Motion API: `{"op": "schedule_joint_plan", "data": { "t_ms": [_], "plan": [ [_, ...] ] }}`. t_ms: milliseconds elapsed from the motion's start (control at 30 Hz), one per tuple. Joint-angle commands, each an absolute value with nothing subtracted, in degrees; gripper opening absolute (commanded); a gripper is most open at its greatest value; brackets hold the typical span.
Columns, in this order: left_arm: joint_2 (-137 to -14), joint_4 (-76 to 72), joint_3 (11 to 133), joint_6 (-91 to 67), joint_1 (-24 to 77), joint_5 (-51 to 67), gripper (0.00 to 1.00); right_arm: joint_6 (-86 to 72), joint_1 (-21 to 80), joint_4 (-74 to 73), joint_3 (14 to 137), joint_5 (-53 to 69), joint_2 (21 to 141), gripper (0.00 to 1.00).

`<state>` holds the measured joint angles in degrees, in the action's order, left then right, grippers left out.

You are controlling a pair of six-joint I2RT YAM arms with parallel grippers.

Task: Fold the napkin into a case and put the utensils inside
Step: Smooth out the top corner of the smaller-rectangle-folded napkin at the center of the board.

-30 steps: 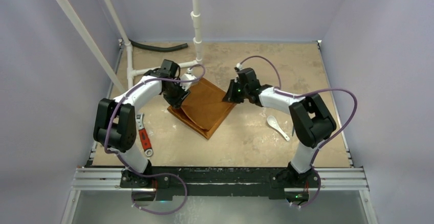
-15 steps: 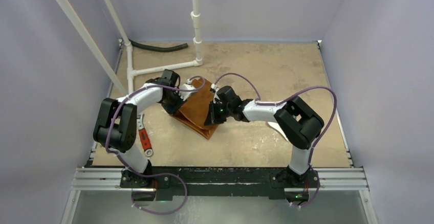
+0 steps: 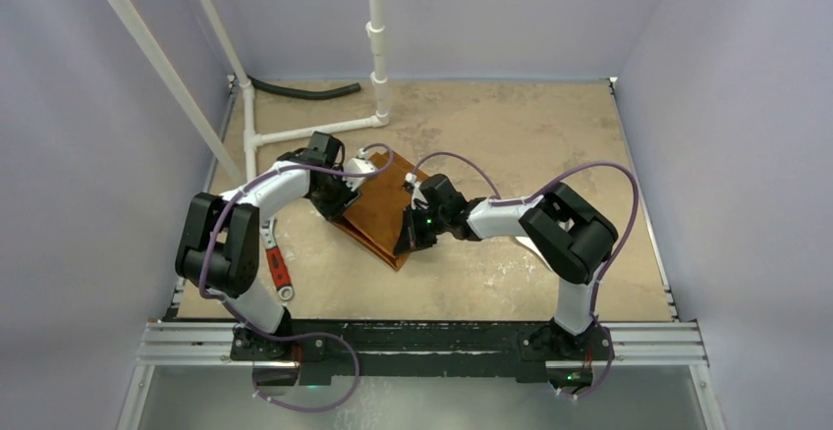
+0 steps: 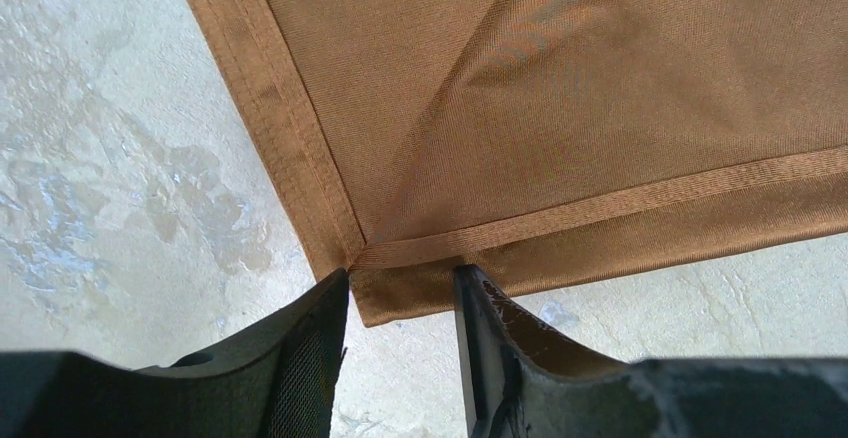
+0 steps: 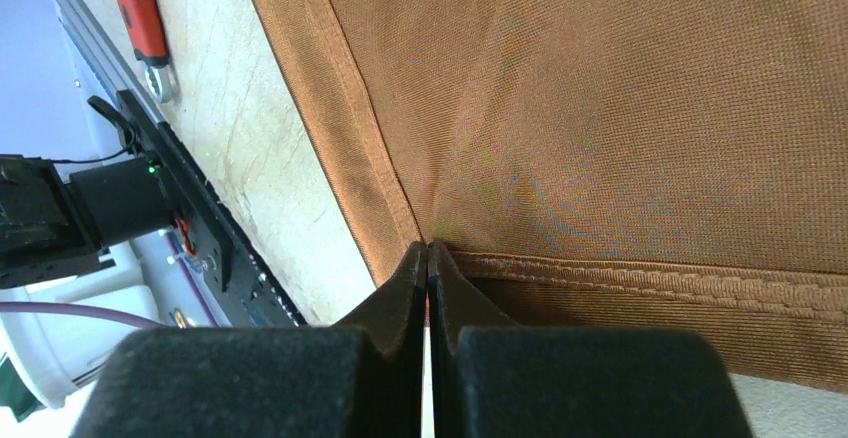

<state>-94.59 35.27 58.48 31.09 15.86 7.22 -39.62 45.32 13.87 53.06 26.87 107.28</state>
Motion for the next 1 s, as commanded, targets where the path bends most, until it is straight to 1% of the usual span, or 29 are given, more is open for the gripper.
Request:
{"op": "schedule_joint_plan", "data": {
  "t_ms": [0,333,433,533,600,667,767,833,967],
  "plan": [
    [-91.52,35.96,61.29,30.77,15.45,8.76,0.43,-36.40,45.68,11.71,51.69,27.57,106.11,0.00],
    [-93.32,51.27,68.32,34.98,15.38,20.46,0.43,-31.15,45.69,6.06,54.48,27.43,106.64,0.00],
    [-94.54,54.12,70.06,37.60,15.35,20.77,0.43,-30.43,45.66,4.58,54.59,26.62,107.11,0.00],
    [-95.53,53.53,70.83,38.11,15.32,17.87,0.42,-30.19,45.68,3.65,54.09,26.47,107.05,0.00],
    [-95.90,49.67,70.60,35.61,15.19,15.87,0.37,-30.13,45.65,3.67,53.74,26.06,106.90,0.00],
    [-96.57,44.97,69.82,31.62,15.17,13.89,0.29,-30.18,45.66,3.70,53.70,25.74,106.85,0.00],
    [-98.12,40.91,67.84,28.20,15.18,11.91,0.22,-30.44,45.67,3.78,53.58,25.23,106.49,0.00],
    [-98.54,38.69,65.88,27.28,15.13,10.22,0.18,-30.67,45.66,4.24,53.26,25.22,106.09,0.00],
    [-97.67,37.79,63.19,27.97,15.09,9.86,0.16,-31.04,45.68,4.18,52.40,25.57,105.54,0.00]
  ]
}}
